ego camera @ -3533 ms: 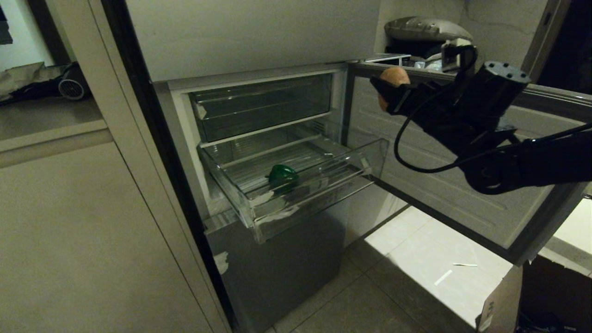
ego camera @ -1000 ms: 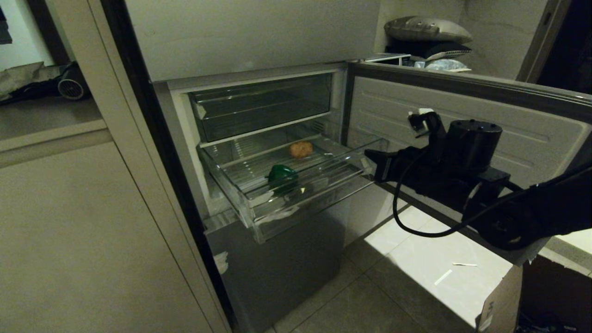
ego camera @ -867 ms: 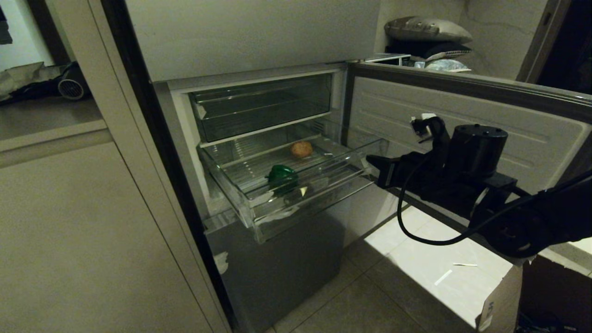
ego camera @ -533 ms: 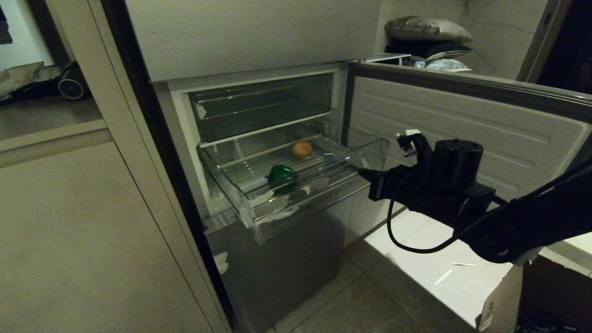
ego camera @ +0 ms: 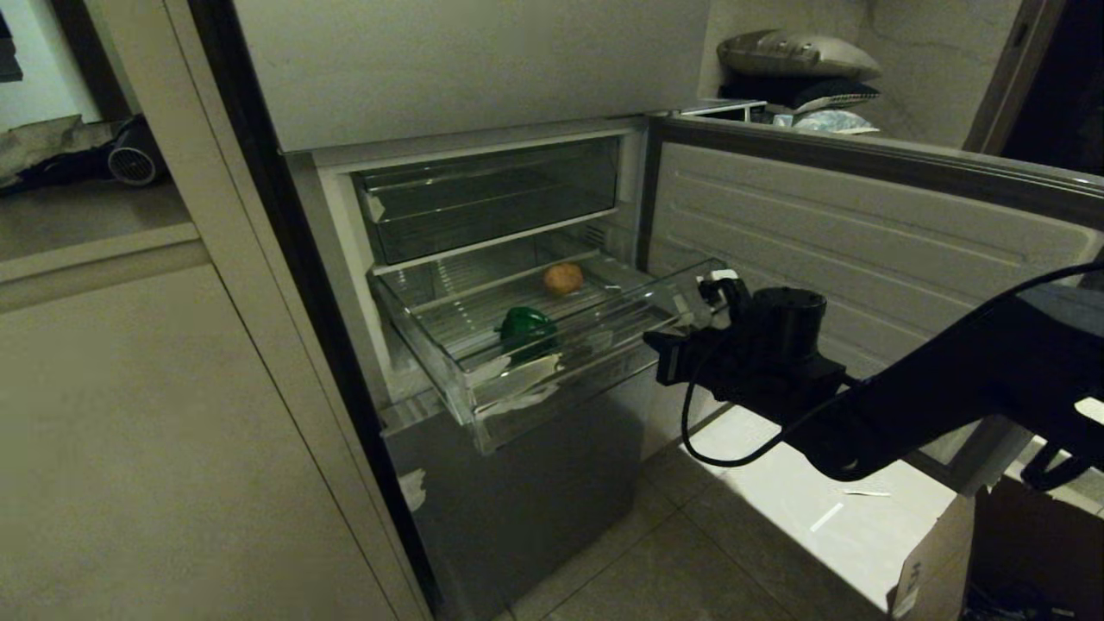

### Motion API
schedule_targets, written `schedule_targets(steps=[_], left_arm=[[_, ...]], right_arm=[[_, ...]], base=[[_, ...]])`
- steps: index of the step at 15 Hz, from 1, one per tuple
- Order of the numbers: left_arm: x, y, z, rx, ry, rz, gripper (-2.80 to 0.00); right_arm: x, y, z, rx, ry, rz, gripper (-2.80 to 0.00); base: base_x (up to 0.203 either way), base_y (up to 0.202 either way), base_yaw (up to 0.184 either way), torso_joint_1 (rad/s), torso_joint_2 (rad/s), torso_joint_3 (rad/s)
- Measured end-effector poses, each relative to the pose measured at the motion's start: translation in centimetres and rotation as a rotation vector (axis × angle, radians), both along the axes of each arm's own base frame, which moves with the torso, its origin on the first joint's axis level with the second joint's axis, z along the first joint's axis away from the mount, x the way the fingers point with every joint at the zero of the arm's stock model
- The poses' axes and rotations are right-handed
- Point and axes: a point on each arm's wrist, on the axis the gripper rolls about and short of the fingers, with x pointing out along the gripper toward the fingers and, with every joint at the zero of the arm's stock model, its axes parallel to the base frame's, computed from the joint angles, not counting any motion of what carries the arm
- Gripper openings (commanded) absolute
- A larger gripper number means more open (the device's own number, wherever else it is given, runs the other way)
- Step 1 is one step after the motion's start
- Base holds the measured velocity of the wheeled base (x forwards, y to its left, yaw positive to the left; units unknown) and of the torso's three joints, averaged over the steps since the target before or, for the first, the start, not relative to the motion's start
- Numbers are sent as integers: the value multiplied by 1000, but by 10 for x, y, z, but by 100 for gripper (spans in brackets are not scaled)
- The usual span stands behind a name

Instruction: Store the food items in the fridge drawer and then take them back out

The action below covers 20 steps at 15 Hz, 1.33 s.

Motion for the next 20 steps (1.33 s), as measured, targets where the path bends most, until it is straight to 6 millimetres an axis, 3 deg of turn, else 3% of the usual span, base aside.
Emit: schedule_targets(steps=[6, 12, 16, 20], left_arm=[[0, 0, 0, 0, 0, 0, -280], [0, 0, 0, 0, 0, 0, -280], [0, 0, 0, 0, 0, 0, -280], [0, 0, 0, 0, 0, 0, -280]], right_arm=[[38, 13, -13, 28, -57, -4, -280], [78, 35, -18, 147, -285, 7, -280], [74, 47, -21, 216, -344, 29, -280], [44, 39, -6, 255, -248, 45, -280]], base=[[0, 0, 0, 0, 0, 0], [0, 0, 0, 0, 0, 0], [0, 0, 0, 0, 0, 0], [0, 0, 0, 0, 0, 0]])
